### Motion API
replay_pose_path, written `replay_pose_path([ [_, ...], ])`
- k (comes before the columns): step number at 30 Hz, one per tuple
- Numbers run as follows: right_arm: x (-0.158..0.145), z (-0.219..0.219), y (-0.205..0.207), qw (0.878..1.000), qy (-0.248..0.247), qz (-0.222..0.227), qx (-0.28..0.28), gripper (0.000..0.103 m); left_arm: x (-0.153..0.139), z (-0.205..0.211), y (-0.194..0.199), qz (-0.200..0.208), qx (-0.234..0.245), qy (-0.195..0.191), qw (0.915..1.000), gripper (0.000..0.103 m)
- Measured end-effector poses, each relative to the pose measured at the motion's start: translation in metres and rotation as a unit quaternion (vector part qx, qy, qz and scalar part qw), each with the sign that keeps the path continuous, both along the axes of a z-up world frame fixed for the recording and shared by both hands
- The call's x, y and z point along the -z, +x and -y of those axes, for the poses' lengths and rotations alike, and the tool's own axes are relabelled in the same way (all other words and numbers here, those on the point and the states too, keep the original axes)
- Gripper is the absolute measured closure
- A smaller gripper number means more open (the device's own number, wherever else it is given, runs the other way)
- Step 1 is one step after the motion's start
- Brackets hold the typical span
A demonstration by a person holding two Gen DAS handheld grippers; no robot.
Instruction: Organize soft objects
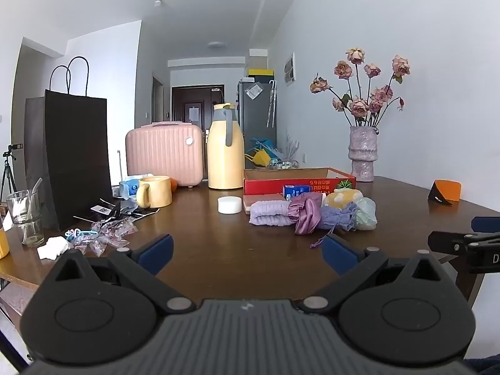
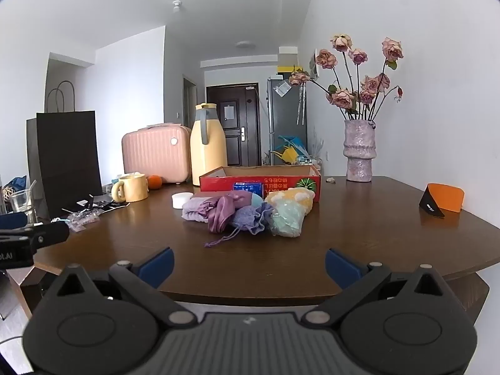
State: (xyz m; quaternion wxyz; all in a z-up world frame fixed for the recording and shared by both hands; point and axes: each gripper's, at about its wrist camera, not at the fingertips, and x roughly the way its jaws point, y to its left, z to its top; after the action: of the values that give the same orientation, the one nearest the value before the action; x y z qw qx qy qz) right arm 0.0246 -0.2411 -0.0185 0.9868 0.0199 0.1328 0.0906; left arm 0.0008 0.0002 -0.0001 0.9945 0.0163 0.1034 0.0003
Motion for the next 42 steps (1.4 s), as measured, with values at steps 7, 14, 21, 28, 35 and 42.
replay_pose_path([
  [7,0.0003,0.0006,0.0021,1.0,-0.004,-0.003,0.001,0.0,-0.002,0.0047,-0.0016,-0.001,0.001,-0.004,1.0,0.0],
  [14,0.0011,-0.0024,-0.0015,1.0,-0.004,-0.005,-0.001,0.0,-0.0008,0.0055,-0.0019,-0.003,0.003,-0.006,1.0,0.0],
  [21,0.0028,-0.0018,0.0031,1.0,-0.001,-0.01,-0.006,0.0,0.0026,0.0,0.0029,-0.007,0.008,-0.007,0.9999,0.0],
  [28,0.0026,-0.0038,0.003,1.0,0.0,-0.006,-0.011,0.0,0.0013,-0.0004,0.0023,-0.004,0.007,-0.004,1.0,0.0],
  [35,0.0017,-0.0028,0.0016,1.0,-0.003,-0.004,-0.011,0.0,0.0017,-0.0013,0.0019,-0.004,0.006,-0.004,1.0,0.0],
  [42,0.0018,-0.0031,0.0043,1.0,0.002,-0.009,-0.009,0.0,0.0018,-0.0023,0.0028,-0.006,0.003,-0.006,1.0,0.0],
])
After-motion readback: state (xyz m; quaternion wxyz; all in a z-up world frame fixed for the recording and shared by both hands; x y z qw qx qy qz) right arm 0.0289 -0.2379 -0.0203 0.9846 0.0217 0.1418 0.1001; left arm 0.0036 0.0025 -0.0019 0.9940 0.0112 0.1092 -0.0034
